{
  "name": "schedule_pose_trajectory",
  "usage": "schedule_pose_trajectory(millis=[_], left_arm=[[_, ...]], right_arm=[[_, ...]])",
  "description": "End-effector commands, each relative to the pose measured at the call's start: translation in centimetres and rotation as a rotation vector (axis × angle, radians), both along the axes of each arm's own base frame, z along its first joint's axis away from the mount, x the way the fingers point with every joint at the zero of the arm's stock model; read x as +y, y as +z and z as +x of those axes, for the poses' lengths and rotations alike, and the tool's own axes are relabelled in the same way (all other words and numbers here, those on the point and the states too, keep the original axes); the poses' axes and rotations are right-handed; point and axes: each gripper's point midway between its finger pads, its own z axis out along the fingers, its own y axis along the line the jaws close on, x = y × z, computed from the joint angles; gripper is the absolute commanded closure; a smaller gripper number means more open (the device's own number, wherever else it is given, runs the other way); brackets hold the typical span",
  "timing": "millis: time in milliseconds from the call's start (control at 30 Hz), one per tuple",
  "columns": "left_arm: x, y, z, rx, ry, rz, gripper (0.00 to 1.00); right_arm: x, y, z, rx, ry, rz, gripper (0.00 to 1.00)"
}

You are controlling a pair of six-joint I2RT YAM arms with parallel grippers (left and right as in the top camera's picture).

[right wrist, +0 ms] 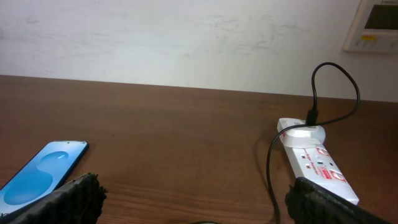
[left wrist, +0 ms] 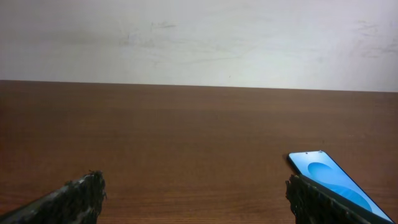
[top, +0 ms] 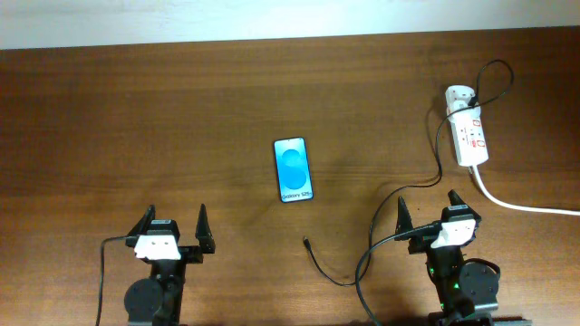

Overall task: Plug charger to phone and switch on socket
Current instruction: 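Move the left gripper over the blue Galaxy phone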

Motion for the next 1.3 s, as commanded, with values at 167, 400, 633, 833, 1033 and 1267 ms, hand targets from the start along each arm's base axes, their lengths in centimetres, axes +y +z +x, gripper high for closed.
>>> schedule_pose_trajectory(millis=[167,400,633,833,1033,1267], left_arm=[[0.0,-0.2,0.0,0.005,-0.006,0.019,0.01],[0.0,-0.2,0.0,0.005,-0.006,0.019,0.01],[0.0,-0.2,0.0,0.005,-0.006,0.019,0.01],[0.0,-0.2,0.0,0.005,-0.006,0.019,0.01],[-2.3,2.7,-0.2,-0.115,-0.137,0.024,0.01],[-1.6,19.3,-7.4,-0.871,-0.102,0.027,0.01]], right_arm=[[-0.1,-0.2,0.0,0.004,-0.01,0.002,0.02],[-0.1,-0.2,0.0,0.004,-0.01,0.002,0.02],[-0.1,-0.2,0.0,0.004,-0.01,0.002,0.02],[-0.1,-0.2,0.0,0.004,-0.01,0.002,0.02],[-0.1,-0.2,0.0,0.004,-0.01,0.002,0.02],[-0.1,-0.2,0.0,0.004,-0.01,0.002,0.02]])
